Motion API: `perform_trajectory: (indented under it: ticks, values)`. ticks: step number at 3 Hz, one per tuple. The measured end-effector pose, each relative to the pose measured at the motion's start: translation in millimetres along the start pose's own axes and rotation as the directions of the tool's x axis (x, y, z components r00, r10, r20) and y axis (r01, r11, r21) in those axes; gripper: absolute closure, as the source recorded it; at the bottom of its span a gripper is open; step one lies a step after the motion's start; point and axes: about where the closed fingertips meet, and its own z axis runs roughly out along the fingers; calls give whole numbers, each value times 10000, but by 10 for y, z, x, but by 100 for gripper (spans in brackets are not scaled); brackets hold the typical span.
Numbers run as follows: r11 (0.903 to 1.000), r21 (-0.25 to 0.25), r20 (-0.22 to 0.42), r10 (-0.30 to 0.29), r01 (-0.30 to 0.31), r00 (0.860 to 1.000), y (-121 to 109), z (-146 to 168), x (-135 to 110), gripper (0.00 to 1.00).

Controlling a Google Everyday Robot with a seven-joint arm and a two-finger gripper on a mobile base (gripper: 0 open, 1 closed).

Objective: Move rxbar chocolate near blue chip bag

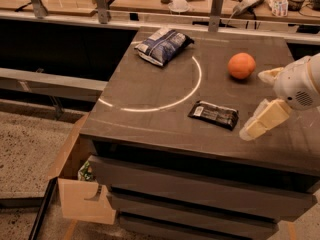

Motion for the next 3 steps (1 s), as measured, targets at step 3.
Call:
perform_trajectory:
  ticks: [3]
  values:
    - [9989,-400,509,248,-228,9984,55,584,24,4]
